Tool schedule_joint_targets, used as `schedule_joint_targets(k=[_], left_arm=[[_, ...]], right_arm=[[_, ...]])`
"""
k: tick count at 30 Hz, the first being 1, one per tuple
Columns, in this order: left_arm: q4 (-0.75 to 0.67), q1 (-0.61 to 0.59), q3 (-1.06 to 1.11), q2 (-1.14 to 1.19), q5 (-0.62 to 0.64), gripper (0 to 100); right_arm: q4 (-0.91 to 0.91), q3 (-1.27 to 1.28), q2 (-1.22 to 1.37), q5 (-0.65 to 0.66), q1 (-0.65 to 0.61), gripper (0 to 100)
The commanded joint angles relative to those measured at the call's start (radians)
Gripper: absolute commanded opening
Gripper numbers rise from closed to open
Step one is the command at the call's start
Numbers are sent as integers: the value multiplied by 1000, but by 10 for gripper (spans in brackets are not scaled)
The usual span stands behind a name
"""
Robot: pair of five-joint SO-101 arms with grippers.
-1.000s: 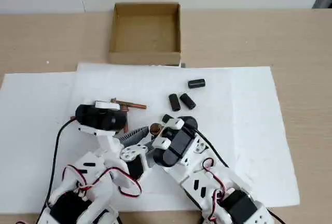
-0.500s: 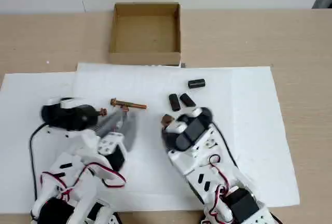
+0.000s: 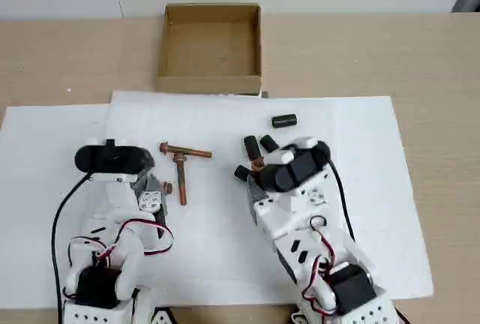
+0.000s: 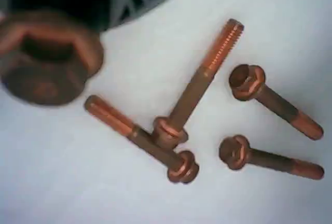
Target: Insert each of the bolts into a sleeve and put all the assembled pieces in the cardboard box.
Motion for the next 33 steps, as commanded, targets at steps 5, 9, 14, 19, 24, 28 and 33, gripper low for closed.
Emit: schedule_joint_targets(k=[5, 9, 14, 19, 24, 28, 33], left_arm=[[-2, -8, 30, -12, -9, 5], [-2, -8, 61, -12, -9, 5], [-2, -8, 88, -12, -11, 5], [-2, -8, 88, -12, -11, 5], [-2, -8, 102, -12, -11, 5], [-2, 0, 148, -12, -54, 5], [-2, -6, 165, -12, -124, 5]], right_arm=[[-239, -305, 463, -8, 33, 4], [-358, -496, 757, -6, 53, 4], [-426, -783, 1099, -6, 110, 4], [-430, -1080, 1389, 12, 156, 4], [-432, -1353, 1638, 106, 162, 4], [-432, -1573, 1840, 152, 157, 4], [-432, -1832, 2072, 183, 162, 4]])
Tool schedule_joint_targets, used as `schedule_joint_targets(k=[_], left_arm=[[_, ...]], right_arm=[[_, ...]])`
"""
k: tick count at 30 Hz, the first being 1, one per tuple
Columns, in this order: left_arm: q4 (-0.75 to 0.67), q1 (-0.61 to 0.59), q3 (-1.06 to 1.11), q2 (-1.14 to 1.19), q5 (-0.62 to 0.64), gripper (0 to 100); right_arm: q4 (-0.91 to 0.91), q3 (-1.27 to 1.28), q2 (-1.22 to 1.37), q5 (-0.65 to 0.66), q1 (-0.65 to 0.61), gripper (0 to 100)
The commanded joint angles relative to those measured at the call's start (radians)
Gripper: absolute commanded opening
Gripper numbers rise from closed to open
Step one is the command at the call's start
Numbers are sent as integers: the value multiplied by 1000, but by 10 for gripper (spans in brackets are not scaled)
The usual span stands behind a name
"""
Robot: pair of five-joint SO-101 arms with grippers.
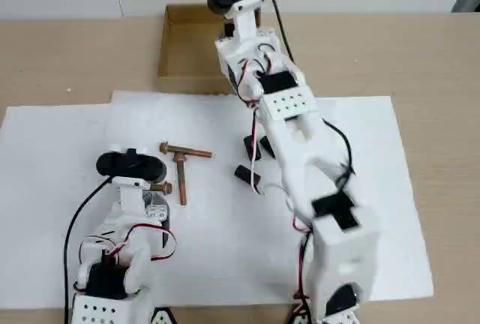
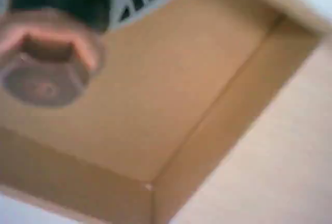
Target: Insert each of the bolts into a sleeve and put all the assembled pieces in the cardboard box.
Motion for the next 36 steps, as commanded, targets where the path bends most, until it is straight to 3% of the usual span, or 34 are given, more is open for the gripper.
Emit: schedule_joint_targets(k=[1, 13, 19, 27, 36], left_arm=[[-2, -3, -2, -12, -25, 5], [-23, -5, 10, -12, -26, 5], [-23, -5, 10, -12, -28, 5], [-23, -5, 10, -12, -25, 5], [-23, -5, 10, -12, -23, 5]], right_arm=[[-30, -241, 111, 17, 10, 6], [2, -405, 358, 89, 10, 13], [74, -407, 357, 86, 12, 140], [119, -411, 254, 86, 12, 52], [487, -411, 94, 81, 4, 3]])
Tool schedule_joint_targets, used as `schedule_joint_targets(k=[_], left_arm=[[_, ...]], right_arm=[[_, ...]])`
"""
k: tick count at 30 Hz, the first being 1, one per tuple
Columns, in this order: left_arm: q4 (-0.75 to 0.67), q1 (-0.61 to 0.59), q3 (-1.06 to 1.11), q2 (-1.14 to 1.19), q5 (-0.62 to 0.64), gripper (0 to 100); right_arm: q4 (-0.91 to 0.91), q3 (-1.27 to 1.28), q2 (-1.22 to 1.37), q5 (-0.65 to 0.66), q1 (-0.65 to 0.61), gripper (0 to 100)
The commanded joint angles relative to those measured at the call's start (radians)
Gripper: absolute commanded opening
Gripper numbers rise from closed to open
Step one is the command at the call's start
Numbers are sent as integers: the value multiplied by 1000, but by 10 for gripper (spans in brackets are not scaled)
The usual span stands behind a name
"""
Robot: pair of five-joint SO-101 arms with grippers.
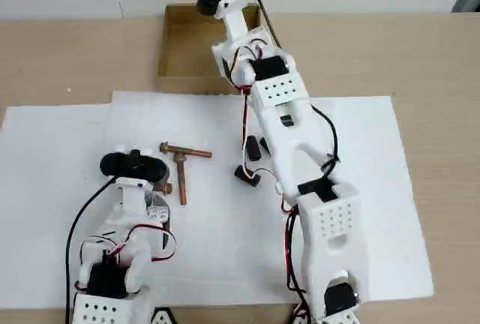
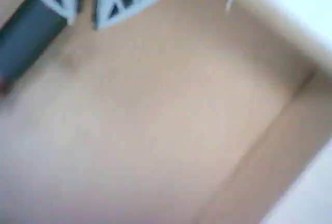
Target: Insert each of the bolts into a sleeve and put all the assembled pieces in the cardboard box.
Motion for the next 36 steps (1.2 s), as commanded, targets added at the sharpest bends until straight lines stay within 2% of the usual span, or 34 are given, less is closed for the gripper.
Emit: schedule_joint_targets(k=[1, 9, 16, 23, 30, 36], left_arm=[[-21, -5, -7, -12, -3, 5], [-21, -5, -7, -12, -3, 5], [-21, -5, -7, -12, -3, 5], [-21, -5, -7, -12, -3, 5], [-21, -5, -7, -12, -3, 5], [-21, -5, -7, -12, -3, 5]], right_arm=[[156, -55, -125, 2, 4, 3], [578, -55, -246, 5, -10, 4], [845, -52, -283, 5, -19, 4], [863, -23, -326, 14, -28, 4], [854, 285, -483, 195, -41, 4], [849, 439, -495, 321, -51, 8]])
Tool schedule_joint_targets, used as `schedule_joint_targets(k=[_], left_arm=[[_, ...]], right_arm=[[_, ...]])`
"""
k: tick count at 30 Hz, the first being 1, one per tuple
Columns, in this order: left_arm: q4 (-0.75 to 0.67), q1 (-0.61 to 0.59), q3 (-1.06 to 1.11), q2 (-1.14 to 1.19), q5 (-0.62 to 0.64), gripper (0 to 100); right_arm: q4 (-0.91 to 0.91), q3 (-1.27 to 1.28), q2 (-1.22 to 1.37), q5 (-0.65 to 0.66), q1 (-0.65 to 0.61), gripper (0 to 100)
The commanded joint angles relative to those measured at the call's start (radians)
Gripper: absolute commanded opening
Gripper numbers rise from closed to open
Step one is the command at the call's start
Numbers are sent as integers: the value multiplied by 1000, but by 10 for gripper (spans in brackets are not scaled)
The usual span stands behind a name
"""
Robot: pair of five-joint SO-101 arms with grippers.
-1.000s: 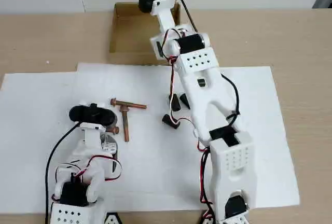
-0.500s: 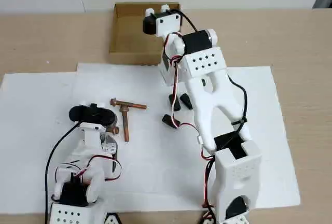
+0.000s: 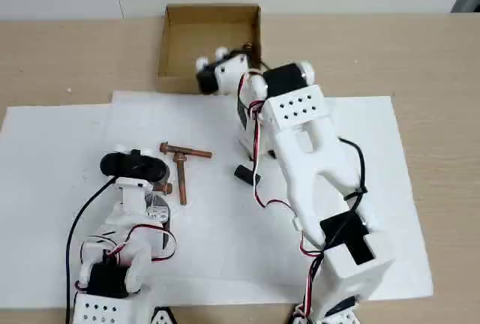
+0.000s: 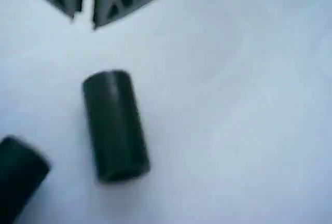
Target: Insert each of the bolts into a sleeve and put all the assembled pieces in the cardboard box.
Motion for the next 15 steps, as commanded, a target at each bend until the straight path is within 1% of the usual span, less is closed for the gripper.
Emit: schedule_joint_targets(k=[1, 5, 6, 15], left_arm=[[-21, -5, -7, -12, -3, 5], [-21, -5, -7, -12, -3, 5], [-21, -5, -7, -12, -3, 5], [-21, -5, -7, -12, -3, 5]], right_arm=[[-7, 58, -53, 58, -16, 24], [-30, 124, -53, 109, -51, 159], [-45, 143, -53, 114, -59, 175], [-180, 265, -53, 117, -104, 175]])
